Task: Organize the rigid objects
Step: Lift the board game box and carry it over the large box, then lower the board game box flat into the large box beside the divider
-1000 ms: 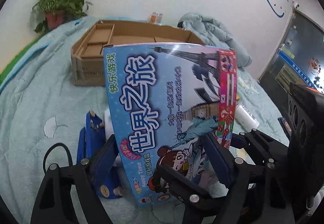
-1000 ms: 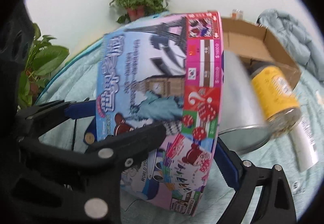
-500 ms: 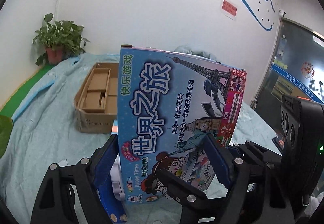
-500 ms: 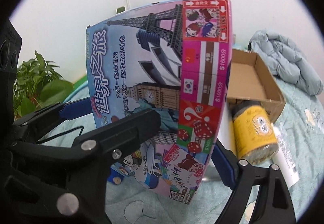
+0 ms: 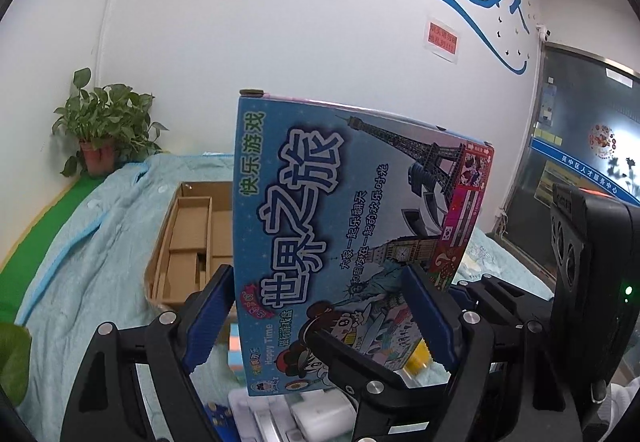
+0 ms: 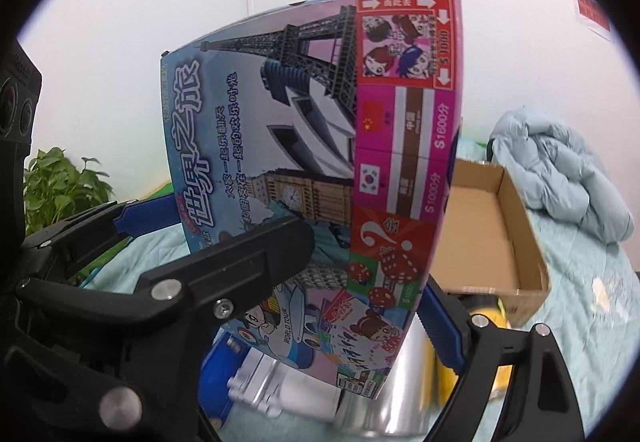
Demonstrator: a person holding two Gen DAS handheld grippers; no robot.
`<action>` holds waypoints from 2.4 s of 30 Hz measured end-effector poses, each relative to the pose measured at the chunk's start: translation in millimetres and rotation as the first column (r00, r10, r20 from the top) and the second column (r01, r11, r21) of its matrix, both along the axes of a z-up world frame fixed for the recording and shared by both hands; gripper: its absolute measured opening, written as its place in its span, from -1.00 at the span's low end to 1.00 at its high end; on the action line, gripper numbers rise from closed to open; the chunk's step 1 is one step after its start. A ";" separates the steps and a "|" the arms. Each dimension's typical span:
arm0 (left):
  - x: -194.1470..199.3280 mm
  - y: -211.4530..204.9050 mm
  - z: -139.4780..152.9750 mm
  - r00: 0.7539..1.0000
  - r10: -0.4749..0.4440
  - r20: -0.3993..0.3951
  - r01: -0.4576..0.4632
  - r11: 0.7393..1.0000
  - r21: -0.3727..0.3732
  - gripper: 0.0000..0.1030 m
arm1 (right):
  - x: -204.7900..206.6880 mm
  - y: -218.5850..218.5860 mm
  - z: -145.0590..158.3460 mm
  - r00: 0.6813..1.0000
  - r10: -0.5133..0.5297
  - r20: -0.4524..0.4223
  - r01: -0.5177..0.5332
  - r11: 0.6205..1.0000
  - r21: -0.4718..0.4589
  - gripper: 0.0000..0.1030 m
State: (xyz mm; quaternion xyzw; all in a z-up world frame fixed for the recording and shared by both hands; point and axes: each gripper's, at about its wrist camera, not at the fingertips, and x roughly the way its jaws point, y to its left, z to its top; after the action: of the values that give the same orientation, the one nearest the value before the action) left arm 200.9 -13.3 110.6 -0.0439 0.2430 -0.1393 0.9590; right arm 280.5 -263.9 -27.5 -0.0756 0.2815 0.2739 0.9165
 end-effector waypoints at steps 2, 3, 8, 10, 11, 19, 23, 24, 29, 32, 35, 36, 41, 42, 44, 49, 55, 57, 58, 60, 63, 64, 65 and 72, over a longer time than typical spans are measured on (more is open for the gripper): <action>19.4 0.6 2.8 1.000 -0.001 0.000 0.001 1.000 0.009 0.58 | 14.2 2.7 1.8 1.000 0.004 -0.009 -0.004 1.000 0.003 0.71; 28.9 0.3 5.5 1.000 -0.002 0.001 0.002 1.000 0.016 0.58 | 19.3 3.1 2.0 1.000 0.005 -0.011 -0.005 1.000 0.002 0.71; 86.4 8.3 10.5 1.000 -0.008 -0.018 0.009 1.000 0.024 0.58 | 59.0 12.7 5.8 0.999 0.020 -0.042 -0.020 1.000 -0.010 0.71; 108.7 10.4 12.3 1.000 -0.006 -0.023 0.007 1.000 0.031 0.57 | 76.3 17.4 6.4 0.997 0.030 -0.072 -0.031 0.999 -0.011 0.71; 120.2 11.8 12.9 1.000 -0.002 -0.026 0.003 0.999 0.035 0.56 | 84.0 19.1 6.1 0.996 0.037 -0.080 -0.038 0.999 -0.011 0.71; 206.1 32.3 -15.3 0.991 0.022 -0.135 -0.023 1.000 -0.004 0.52 | 145.9 36.2 -19.9 0.974 0.072 -0.217 -0.080 0.996 -0.030 0.71; 231.4 40.2 -44.7 0.973 0.033 -0.229 -0.040 0.999 -0.026 0.51 | 163.5 41.8 -44.5 0.946 0.079 -0.313 -0.099 0.994 -0.049 0.71; 241.2 42.1 -53.2 0.960 0.043 -0.276 -0.053 0.998 -0.029 0.50 | 168.4 42.6 -52.6 0.932 0.079 -0.352 -0.104 0.993 -0.050 0.71; 277.1 49.9 -93.8 0.911 0.075 -0.406 -0.095 0.995 -0.030 0.34 | 192.4 50.9 -94.0 0.853 0.071 -0.517 -0.129 0.989 -0.078 0.71; 285.6 54.0 -104.9 0.907 0.097 -0.411 -0.111 0.994 -0.012 0.26 | 201.1 55.1 -105.5 0.835 0.077 -0.545 -0.143 0.986 -0.080 0.71; 297.2 56.6 -113.4 0.901 0.101 -0.422 -0.118 0.993 -0.014 0.26 | 201.7 59.9 -110.2 0.830 0.074 -0.553 -0.150 0.984 -0.093 0.71; 299.1 56.7 -114.8 0.900 0.100 -0.423 -0.116 0.993 -0.011 0.26 | 202.2 61.0 -112.1 0.829 0.074 -0.554 -0.151 0.984 -0.095 0.71; 281.2 64.6 -128.9 0.896 0.018 -0.444 -0.055 0.996 -0.070 0.00 | 191.5 53.7 -127.0 0.799 0.029 -0.601 -0.126 0.985 -0.119 0.57; 278.2 63.9 -125.3 0.907 0.036 -0.419 -0.057 0.998 -0.038 0.00 | 192.3 52.3 -129.6 0.786 0.022 -0.617 -0.121 0.985 -0.119 0.55; 269.2 63.6 -119.3 0.927 0.053 -0.370 -0.053 0.999 0.011 0.00 | 193.1 49.7 -134.7 0.752 0.025 -0.658 -0.123 0.987 -0.103 0.54; 252.0 75.2 -131.9 0.919 0.087 -0.384 -0.058 0.995 0.086 0.00 | 193.3 47.2 -127.2 0.743 0.058 -0.667 -0.184 0.976 -0.120 0.67; 231.8 85.1 -155.4 0.895 0.102 -0.433 -0.062 0.993 0.104 0.00 | 205.2 23.4 -103.4 0.754 0.025 -0.657 -0.120 0.988 -0.099 0.67; 229.0 82.3 -155.8 0.894 0.114 -0.434 -0.068 0.990 0.121 0.00 | 199.9 12.5 -85.7 0.788 0.013 -0.616 -0.110 0.987 -0.120 0.67; 228.5 81.6 -156.4 0.890 0.123 -0.438 -0.076 0.990 0.122 0.00 | 195.4 4.7 -72.5 0.804 0.001 -0.595 -0.095 0.987 -0.126 0.68; 228.1 80.5 -157.2 0.884 0.133 -0.449 -0.083 0.988 0.130 0.00 | 189.6 -7.3 -64.0 0.818 -0.019 -0.575 -0.063 0.990 -0.122 0.69; 224.5 83.8 -159.4 0.876 0.147 -0.460 -0.097 0.987 0.132 0.01 | 180.4 -22.2 -49.4 0.823 -0.051 -0.566 -0.022 0.992 -0.121 0.72; 223.9 84.4 -159.0 0.872 0.155 -0.464 -0.107 0.986 0.128 0.01 | 180.7 -27.5 -45.8 0.818 -0.068 -0.571 -0.014 0.990 -0.137 0.72; 224.2 83.9 -159.2 0.870 0.158 -0.467 -0.110 0.986 0.129 0.02 | 187.0 -22.1 -50.1 0.813 -0.082 -0.577 -0.010 0.988 -0.155 0.72; 233.9 82.1 -153.8 0.871 0.158 -0.464 -0.086 0.981 0.173 0.06 | 214.4 -6.1 -29.6 0.798 -0.125 -0.589 -0.037 0.966 -0.255 0.72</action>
State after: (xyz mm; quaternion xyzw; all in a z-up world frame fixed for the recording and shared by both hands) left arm 434.9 68.8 -43.2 -0.0213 0.4773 -0.0449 0.8773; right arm 494.9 -269.9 -57.1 -0.0947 0.5915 0.2239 0.7688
